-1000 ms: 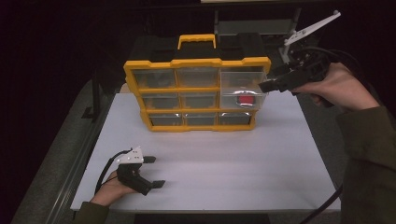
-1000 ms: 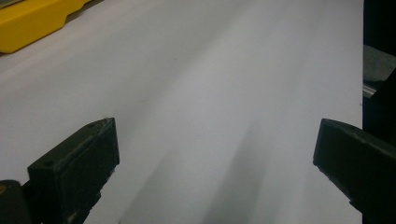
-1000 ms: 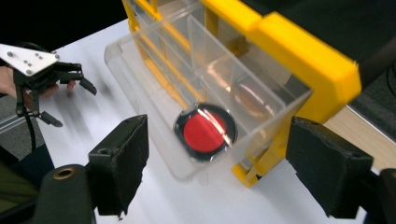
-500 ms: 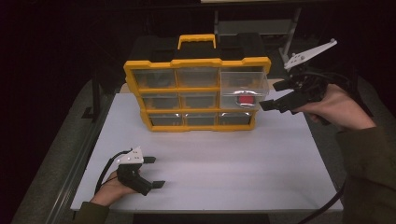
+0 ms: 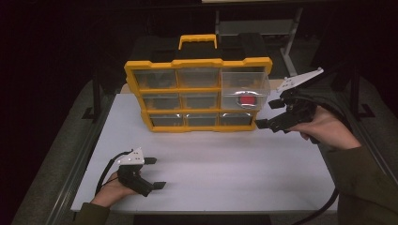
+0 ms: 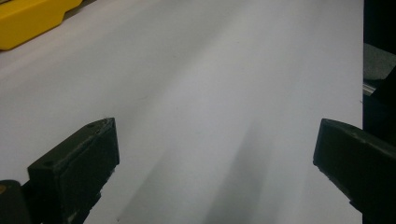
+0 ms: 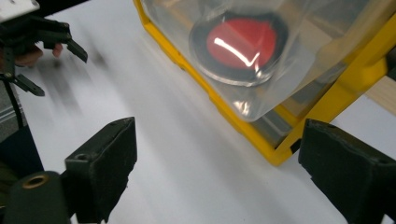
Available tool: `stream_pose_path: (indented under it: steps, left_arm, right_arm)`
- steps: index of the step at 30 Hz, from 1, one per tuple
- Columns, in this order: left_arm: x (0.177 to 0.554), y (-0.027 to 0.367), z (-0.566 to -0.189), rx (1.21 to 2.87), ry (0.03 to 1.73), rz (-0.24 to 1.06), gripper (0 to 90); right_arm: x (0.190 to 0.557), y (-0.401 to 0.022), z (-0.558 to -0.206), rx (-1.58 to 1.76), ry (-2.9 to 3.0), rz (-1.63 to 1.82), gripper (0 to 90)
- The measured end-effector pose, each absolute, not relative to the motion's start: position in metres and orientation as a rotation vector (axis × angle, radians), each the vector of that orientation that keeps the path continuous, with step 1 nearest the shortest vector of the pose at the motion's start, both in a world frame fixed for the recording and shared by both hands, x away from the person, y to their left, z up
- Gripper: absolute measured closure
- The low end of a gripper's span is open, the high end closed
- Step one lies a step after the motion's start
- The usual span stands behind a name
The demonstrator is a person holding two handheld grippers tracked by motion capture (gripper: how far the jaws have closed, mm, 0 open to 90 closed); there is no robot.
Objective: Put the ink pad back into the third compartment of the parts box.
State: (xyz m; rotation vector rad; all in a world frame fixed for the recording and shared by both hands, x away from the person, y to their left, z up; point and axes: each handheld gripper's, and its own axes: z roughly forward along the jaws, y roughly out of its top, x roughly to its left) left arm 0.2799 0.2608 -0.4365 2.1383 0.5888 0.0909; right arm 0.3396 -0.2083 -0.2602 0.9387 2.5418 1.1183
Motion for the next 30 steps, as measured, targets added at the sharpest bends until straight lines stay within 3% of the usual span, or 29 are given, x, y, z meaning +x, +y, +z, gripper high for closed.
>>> stream_pose_path:
  steps: [30]
  left_arm:
    - [0.279,0.261,-0.437,2.135,0.589,0.093,0.0]
  right_arm:
    - [0.300,-0.187,-0.378,0.933,2.493,1.163,2.8]
